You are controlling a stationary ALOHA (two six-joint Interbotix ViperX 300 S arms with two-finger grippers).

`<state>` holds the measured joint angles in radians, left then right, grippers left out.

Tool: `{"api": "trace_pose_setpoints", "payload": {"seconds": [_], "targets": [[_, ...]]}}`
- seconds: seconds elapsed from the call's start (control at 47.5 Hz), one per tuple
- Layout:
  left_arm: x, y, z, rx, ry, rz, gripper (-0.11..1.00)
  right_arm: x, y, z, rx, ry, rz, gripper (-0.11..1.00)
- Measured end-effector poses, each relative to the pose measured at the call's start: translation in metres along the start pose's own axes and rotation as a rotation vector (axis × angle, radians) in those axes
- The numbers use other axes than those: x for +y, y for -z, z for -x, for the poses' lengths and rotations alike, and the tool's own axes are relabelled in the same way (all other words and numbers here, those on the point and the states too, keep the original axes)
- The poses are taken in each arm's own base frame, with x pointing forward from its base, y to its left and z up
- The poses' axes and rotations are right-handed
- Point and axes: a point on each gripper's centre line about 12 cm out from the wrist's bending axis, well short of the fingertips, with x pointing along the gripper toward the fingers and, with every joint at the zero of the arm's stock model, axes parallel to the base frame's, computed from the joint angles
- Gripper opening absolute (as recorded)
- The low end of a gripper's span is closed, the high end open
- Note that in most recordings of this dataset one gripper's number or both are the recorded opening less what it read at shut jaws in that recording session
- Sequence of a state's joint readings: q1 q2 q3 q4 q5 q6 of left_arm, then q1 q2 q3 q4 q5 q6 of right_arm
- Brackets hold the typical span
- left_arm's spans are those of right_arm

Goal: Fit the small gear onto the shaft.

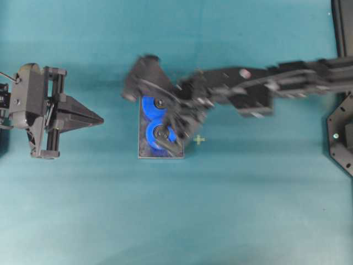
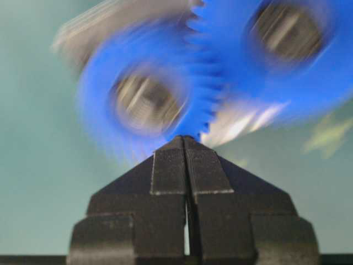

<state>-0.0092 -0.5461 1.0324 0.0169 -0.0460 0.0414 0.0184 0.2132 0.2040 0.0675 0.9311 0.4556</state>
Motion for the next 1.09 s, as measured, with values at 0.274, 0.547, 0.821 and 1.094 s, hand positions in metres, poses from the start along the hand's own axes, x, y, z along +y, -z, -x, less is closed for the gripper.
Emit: {"api": "trace_pose_setpoints", "payload": {"seconds": [0.274, 0.547, 0.821, 1.094], "targets": [[0.000, -0.002, 0.000, -0.014, -0.001, 0.000, 0.00, 0.010, 0.023, 0.023, -0.086, -0.029, 0.027, -0.01], [0.000, -0.004, 0.000, -0.034, -0.001, 0.000, 0.00, -0.015, 0.025, 0.038, -0.289, -0.069, 0.041, -0.01], [-0.003, -0.012, 0.001, -0.103, 0.007, -0.005, 0.00, -0.029, 0.039, 0.038, -0.453, -0.127, 0.083, -0.01], [-0.006, -0.015, 0.001, -0.125, 0.016, -0.009, 0.00, -0.042, 0.048, 0.034, -0.516, -0.135, 0.109, -0.01]]}}
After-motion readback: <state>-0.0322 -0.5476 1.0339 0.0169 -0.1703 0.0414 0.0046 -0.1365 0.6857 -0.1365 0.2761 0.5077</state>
